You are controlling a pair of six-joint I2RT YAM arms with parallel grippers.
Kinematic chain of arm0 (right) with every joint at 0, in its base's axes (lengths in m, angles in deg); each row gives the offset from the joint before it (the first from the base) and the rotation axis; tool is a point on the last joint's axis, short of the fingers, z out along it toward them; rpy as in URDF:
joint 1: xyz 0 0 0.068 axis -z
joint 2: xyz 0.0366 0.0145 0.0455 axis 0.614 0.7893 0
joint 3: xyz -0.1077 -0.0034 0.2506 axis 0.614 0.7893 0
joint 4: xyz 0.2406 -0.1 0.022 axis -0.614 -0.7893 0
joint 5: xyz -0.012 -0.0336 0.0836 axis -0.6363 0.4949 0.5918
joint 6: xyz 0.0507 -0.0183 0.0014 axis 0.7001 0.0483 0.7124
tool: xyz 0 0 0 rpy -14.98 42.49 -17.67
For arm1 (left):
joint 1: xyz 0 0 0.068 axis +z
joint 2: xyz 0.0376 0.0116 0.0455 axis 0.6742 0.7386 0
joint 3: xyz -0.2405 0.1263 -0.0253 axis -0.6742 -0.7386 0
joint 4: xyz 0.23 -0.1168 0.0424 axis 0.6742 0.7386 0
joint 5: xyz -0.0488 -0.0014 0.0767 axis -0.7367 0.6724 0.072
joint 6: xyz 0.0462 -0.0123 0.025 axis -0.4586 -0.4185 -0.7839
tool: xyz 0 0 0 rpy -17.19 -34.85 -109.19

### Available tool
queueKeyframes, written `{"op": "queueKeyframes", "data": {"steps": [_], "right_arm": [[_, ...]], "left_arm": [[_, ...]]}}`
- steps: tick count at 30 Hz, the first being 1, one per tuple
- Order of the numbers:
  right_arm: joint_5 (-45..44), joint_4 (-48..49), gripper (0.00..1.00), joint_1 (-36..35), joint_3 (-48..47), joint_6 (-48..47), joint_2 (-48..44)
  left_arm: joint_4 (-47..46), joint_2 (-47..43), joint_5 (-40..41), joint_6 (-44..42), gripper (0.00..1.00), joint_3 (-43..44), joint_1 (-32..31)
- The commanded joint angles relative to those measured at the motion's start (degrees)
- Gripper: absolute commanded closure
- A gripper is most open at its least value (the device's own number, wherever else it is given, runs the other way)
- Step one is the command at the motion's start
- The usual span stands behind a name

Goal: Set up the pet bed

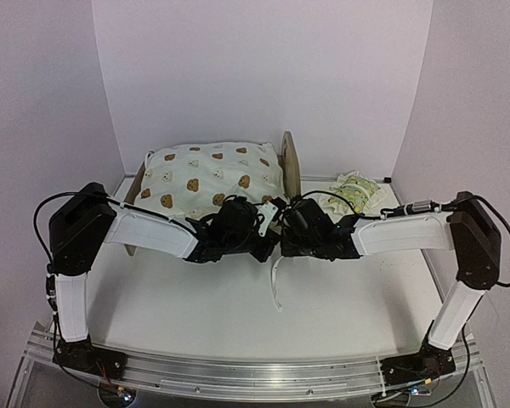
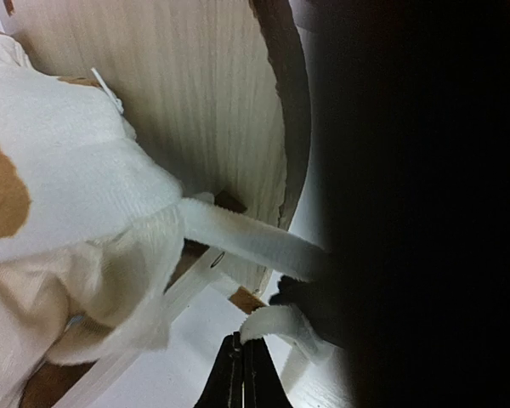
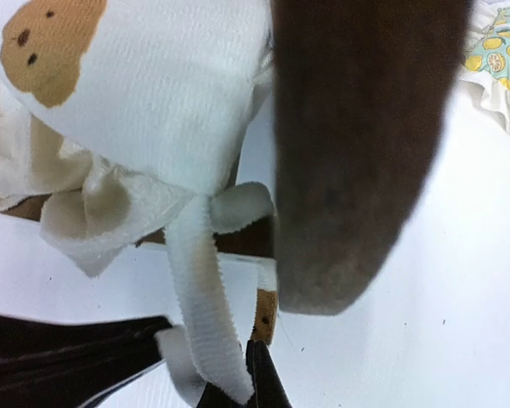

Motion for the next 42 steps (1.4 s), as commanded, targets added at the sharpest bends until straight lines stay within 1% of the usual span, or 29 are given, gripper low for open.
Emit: {"op": "queueKeyframes", "data": {"steps": [1, 5, 10, 14, 19, 23, 31, 34, 37, 42], "right_arm": [[2.64, 0.86, 1.0, -0.52, 0.92, -1.65, -4.8], [3.48, 0.85, 0.99, -0.55, 1.77, -2.42, -6.56], [7.39, 2.03, 0.94, -0.54, 2.79, -3.87, -8.44], [10.0, 3.29, 0.9, -0.55, 3.39, -5.0, -9.81], [9.97, 3.71, 0.88, -0.51, 4.19, -5.64, -10.83], [9.99, 3.74, 0.87, -0.56, 4.3, -5.76, -9.94], [10.92, 3.74, 0.82, -0.51, 4.86, -5.05, -9.43], [10.89, 3.72, 0.8, -0.53, 5.4, -4.8, -9.58], [10.54, 3.69, 0.76, -0.49, 6.68, -4.36, -10.2], [10.37, 3.66, 0.72, -0.41, 7.8, -4.39, -11.55]], "left_arm": [[2.3, 3.23, -1.07, -1.33, 1.0, 4.72, 0.63], [2.38, 5.15, -2.66, -1.51, 1.0, 6.71, 1.02], [0.94, 6.5, -5.54, -1.43, 1.0, 7.7, 1.45], [-1.9, 7.09, -9.49, -0.72, 1.0, 6.8, 2.0], [-5.18, 7.28, -13.29, 0.56, 1.0, 5.55, 2.68], [-9.1, 6.8, -16.93, 1.1, 1.0, 3.79, 2.9], [-11.95, 5.3, -18.05, 1.48, 1.0, 2.44, 3.43], [-15.2, 4.12, -19.76, 1.65, 1.0, 0.33, 3.4], [-19.29, 2.93, -21.36, 1.96, 1.0, -2.29, 3.51], [-20.83, 2.39, -21.73, 2.51, 1.0, -3.28, 3.58]]}}
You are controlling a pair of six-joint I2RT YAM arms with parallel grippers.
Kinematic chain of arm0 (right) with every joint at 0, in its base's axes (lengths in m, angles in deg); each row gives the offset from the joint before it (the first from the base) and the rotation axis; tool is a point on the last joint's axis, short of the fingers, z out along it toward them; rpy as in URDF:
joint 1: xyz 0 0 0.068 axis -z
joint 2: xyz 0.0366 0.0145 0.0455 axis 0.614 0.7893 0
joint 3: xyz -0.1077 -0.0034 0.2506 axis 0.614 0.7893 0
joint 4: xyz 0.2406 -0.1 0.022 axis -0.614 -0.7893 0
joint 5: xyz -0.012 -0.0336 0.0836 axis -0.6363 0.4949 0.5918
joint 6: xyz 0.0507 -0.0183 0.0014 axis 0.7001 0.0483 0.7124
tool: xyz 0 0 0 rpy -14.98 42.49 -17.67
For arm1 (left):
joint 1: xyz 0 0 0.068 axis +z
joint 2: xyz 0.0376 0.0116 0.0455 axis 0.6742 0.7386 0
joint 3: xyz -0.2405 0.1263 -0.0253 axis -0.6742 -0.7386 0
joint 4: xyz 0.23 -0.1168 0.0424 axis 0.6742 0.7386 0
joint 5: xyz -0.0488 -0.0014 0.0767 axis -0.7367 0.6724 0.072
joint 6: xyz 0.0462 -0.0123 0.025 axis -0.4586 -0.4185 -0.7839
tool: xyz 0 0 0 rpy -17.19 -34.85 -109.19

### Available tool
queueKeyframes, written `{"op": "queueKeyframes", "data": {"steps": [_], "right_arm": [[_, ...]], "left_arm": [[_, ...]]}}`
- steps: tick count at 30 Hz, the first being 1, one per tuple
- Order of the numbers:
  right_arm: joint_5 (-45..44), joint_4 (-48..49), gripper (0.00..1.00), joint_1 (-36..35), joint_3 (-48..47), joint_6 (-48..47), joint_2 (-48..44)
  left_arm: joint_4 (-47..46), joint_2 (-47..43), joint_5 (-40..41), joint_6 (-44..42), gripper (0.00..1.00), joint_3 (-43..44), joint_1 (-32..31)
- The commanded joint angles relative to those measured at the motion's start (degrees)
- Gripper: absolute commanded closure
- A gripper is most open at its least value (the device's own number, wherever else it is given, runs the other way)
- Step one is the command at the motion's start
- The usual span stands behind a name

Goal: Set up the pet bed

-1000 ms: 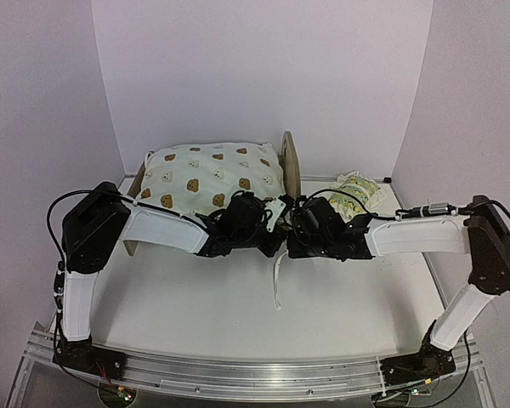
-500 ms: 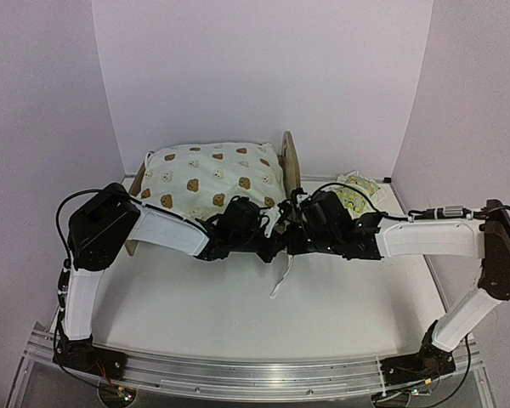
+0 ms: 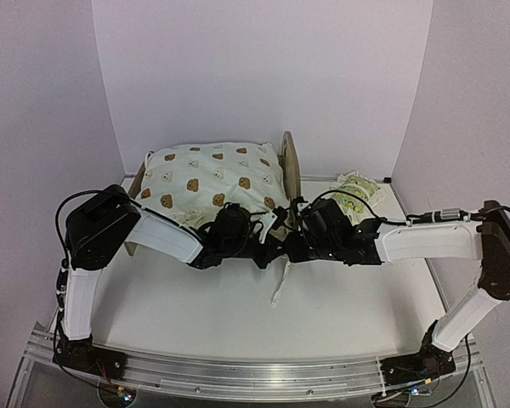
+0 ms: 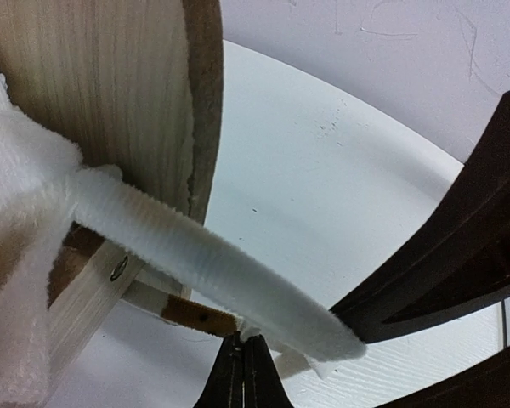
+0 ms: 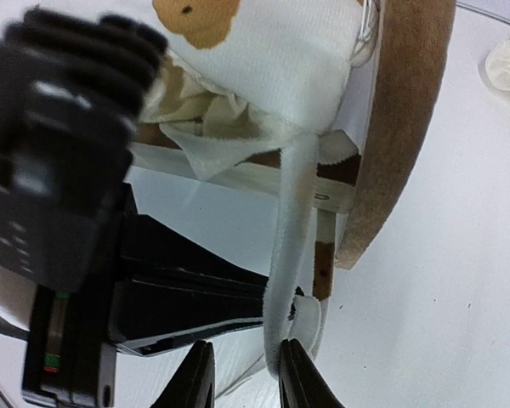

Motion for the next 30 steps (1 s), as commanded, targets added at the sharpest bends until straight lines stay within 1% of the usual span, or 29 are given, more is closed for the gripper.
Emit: {"op": "queueKeyframes", "data": {"steps": [1, 6, 14, 17, 22, 30], "right_arm": [[0.17, 1.0, 0.72, -0.15, 1.11, 0.14, -2.58], [1.13, 1.12, 0.71, -0.17, 1.23, 0.26, -2.7], [3.58, 1.08, 0.7, -0.07, 0.87, 0.4, -3.03], [3.75, 1.05, 0.66, 0.03, 1.28, 0.11, -4.04], [3.94, 0.19, 0.54, 0.85, 2.86, -0.08, -7.31], [5.83, -0.72, 0.5, 2.04, 6.35, -0.43, -14.48]], "left_arm": [[-5.85, -4.28, -1.79, 1.07, 1.0, -0.96, 0.32], [-5.63, -4.48, -1.06, 1.27, 1.0, -1.33, 0.32], [-6.2, -1.37, -2.77, 2.13, 1.0, 1.65, 0.32], [-7.0, -0.84, -3.51, 2.19, 1.0, 2.09, 0.31], [-9.06, 0.6, -5.47, 2.57, 1.0, 2.81, 0.62], [-11.14, 3.98, -8.14, 3.98, 1.0, 5.13, 1.61]]}}
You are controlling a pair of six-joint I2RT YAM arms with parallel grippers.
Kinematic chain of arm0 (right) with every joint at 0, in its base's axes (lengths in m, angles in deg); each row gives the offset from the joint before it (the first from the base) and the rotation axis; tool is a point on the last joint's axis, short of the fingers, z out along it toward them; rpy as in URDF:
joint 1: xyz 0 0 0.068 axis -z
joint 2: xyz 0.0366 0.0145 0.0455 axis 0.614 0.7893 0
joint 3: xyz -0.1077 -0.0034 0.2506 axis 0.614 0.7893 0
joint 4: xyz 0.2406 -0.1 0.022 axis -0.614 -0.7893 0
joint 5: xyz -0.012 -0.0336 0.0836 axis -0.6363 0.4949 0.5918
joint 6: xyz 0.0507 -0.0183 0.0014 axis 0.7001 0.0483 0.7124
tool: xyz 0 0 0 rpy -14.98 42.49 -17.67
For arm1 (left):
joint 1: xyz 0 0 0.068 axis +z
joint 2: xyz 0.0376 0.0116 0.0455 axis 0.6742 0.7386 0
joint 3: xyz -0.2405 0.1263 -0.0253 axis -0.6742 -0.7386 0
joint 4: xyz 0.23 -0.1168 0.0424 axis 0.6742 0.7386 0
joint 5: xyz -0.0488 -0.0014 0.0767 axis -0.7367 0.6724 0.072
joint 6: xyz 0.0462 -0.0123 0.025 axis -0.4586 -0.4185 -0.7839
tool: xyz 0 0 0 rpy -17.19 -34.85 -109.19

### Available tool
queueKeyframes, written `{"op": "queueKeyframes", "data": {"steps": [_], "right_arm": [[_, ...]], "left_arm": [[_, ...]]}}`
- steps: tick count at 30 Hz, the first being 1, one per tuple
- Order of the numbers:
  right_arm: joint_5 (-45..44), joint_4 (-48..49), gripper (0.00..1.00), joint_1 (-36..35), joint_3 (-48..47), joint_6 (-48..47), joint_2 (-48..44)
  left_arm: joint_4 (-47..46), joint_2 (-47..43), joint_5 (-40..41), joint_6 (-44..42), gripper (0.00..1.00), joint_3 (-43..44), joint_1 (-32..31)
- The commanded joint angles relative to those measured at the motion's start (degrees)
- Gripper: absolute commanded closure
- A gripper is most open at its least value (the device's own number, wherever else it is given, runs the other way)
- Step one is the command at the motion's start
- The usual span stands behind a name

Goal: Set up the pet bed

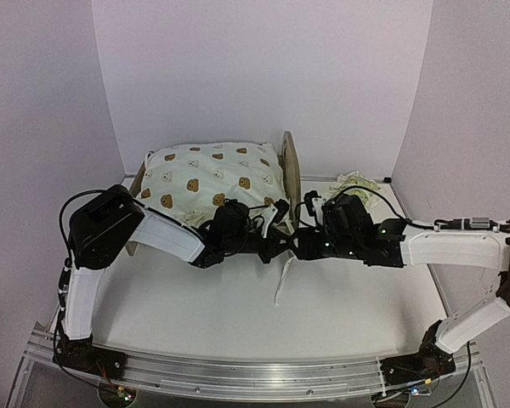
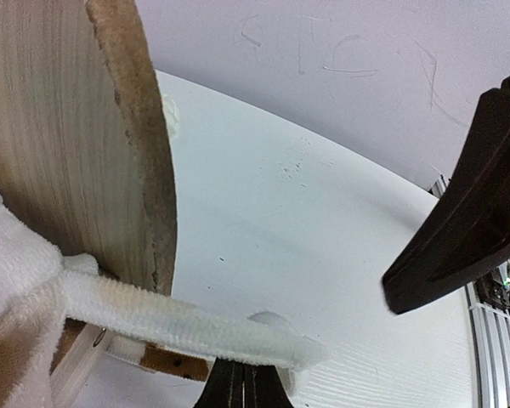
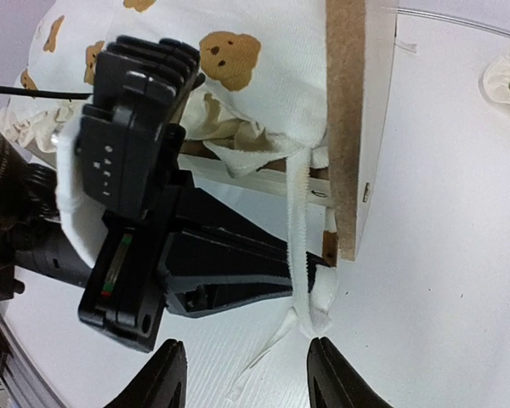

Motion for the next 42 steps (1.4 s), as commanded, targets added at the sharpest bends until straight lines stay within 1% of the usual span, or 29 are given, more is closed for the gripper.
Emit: {"op": "queueKeyframes", "data": {"steps": [1, 5, 10, 12, 14, 21, 28, 36, 42], "right_arm": [[0.0, -0.43, 0.5, 0.67, 1.76, -0.6, -4.48], [-5.1, -0.79, 0.53, 2.72, 3.59, 0.49, -5.19], [0.49, -0.65, 0.58, 8.17, 2.3, 1.55, -0.51], [3.29, -0.34, 0.6, 9.99, 1.32, 3.37, 1.41], [5.47, 0.02, 0.61, 10.79, 0.34, 4.25, 3.39], [8.39, 1.03, 0.63, 11.17, -2.49, 5.56, 7.36], [7.31, 1.29, 0.63, 11.42, -2.42, 6.0, 5.26], [10.59, 1.78, 0.64, 11.43, -2.99, 6.29, 6.1], [10.16, 1.99, 0.64, 11.41, -2.79, 6.29, 4.98]], "left_arm": [[-3.55, 2.05, -2.37, 1.05, 1.0, 3.55, 0.72], [-4.72, 2.72, -2.87, 1.42, 1.0, 3.49, 0.9], [-5.21, 2.93, -2.83, 1.59, 1.0, 3.51, 0.88], [-5.29, 3.0, -3.02, 1.61, 1.0, 3.7, 0.9], [-5.31, 3.14, -3.44, 1.49, 1.0, 4.01, 0.9], [-4.92, 3.25, -3.65, 1.2, 1.0, 4.32, 0.96], [-3.95, 3.29, -3.75, 0.97, 1.0, 4.86, 0.97], [-4.14, 3.54, -4.04, 1.26, 1.0, 5.16, 0.99], [-3.39, 3.79, -4.04, 1.26, 1.0, 5.8, 0.94]]}}
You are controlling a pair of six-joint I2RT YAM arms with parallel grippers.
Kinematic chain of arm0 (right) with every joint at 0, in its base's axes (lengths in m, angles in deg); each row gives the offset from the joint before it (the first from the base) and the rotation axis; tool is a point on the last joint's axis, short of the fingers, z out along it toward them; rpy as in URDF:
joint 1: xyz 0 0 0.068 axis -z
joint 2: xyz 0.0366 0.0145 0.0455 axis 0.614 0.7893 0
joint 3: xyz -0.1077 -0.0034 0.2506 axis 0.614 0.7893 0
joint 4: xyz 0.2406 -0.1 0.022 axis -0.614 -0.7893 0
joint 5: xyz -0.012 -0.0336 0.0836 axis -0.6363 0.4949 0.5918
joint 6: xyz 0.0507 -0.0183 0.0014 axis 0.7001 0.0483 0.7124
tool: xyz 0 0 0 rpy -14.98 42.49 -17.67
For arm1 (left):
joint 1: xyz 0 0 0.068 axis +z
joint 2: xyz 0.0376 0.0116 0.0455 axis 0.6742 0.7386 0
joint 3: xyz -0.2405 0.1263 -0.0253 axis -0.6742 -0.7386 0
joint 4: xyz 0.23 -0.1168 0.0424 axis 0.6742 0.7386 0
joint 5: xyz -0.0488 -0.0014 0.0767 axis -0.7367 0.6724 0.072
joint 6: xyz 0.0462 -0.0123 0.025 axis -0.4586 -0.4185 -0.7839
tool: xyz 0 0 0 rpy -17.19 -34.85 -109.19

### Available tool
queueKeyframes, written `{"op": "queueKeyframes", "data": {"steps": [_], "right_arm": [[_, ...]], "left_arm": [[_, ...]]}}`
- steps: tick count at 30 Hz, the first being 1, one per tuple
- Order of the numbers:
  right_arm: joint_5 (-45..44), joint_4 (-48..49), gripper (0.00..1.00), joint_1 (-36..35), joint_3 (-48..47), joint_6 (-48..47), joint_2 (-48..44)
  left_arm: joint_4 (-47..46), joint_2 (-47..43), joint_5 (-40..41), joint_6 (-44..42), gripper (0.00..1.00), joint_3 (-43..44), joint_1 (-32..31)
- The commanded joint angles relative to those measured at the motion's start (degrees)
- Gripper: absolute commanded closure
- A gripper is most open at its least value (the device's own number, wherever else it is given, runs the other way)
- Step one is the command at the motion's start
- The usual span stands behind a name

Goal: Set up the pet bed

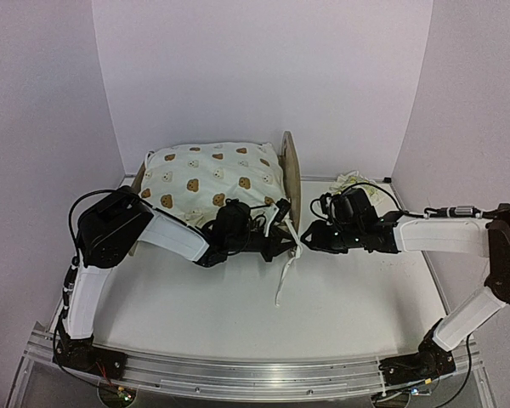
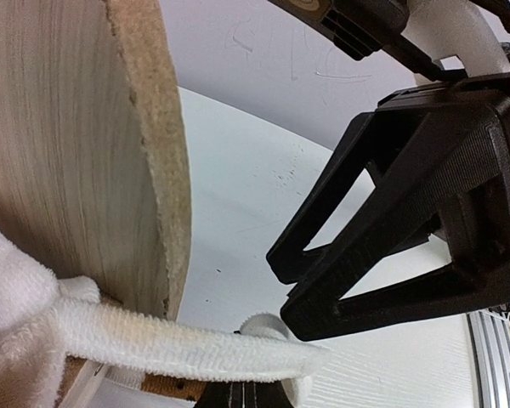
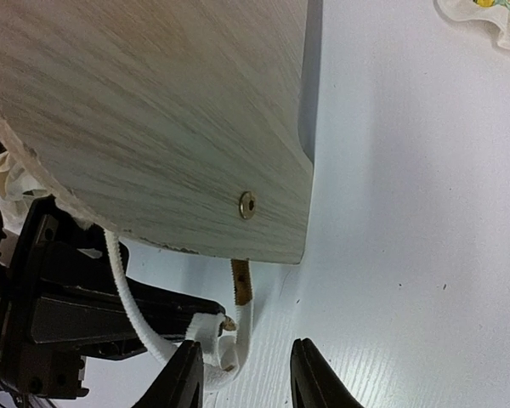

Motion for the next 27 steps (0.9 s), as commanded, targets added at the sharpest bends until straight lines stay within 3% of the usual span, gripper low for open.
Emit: {"op": "queueKeyframes", "data": {"steps": [1, 21, 27], "right_arm": [[0.34, 1.58, 0.64, 0.18, -1.95, 0.27, -2.19], [5.95, 4.64, 0.7, 0.2, -3.18, 2.5, 2.32], [6.81, 6.39, 0.79, 0.2, -2.15, 3.73, 3.15]], "left_arm": [[-1.04, 0.76, -1.21, 0.28, 1.0, 3.22, 0.22], [-1.48, 1.05, -2.02, 1.08, 1.0, 3.7, 0.26], [-1.94, 0.82, -2.12, 1.4, 1.0, 3.35, 0.23]]}}
